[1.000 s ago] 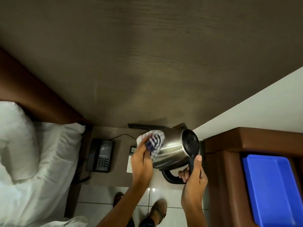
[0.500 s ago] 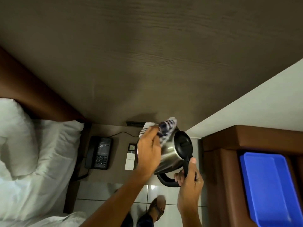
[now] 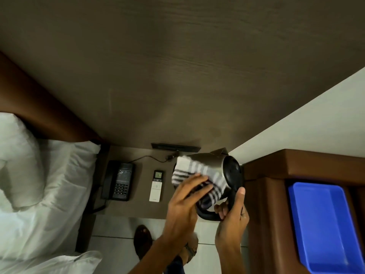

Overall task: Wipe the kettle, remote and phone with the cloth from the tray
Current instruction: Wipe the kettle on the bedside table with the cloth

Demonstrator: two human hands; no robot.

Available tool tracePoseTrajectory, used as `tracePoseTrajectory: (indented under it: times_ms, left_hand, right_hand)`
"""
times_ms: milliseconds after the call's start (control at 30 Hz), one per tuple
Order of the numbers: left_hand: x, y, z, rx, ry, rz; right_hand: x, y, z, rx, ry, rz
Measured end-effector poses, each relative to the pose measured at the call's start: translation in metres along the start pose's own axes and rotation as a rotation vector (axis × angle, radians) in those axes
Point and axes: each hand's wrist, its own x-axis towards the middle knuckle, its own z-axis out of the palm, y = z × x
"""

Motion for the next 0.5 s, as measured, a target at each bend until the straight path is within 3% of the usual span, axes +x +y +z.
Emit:
tracePoseTrajectory:
  times_ms: [67,133,200,267,367,433,500]
  left_hand:
    - [-0.017,-0.014,-0.005,-0.125,0.128,-0.216]
    - [-0.001,-0.015,-0.006,-0.07,0.255,-0.373]
    - [0.028,-0.007,-0.001,-0.033,0.331,-0.305]
    - [0.042,0.001,0.009,-0.021,0.177,-0.06]
    - [0.012,-0.021,0.008,0.233,-0.026,0.236]
    - [-0.013,-0.049,-0.001,0.292,-0.055,0.154]
    - [-0.028,-0.073,-0.01,0.256,-0.044,-0.1]
  right_hand:
    - [0.004,-0.002,-0.003,0.004,-0.015,-0.019]
    - [0.005,0.0,-0.003,-0.005,-0.033,-0.024]
    - [0.004,0.001,0.001,0.017,-0.043,0.0]
    - [0.005,0.001,0.005,0.047,-0.05,0.02]
    - [0.008,0.003,0.004,0.04,-0.049,0.017]
    - [0.011,0.008,0.002,0.014,-0.025,0.007]
    - [0.015,0.017,0.001,-0.015,-0.001,0.012]
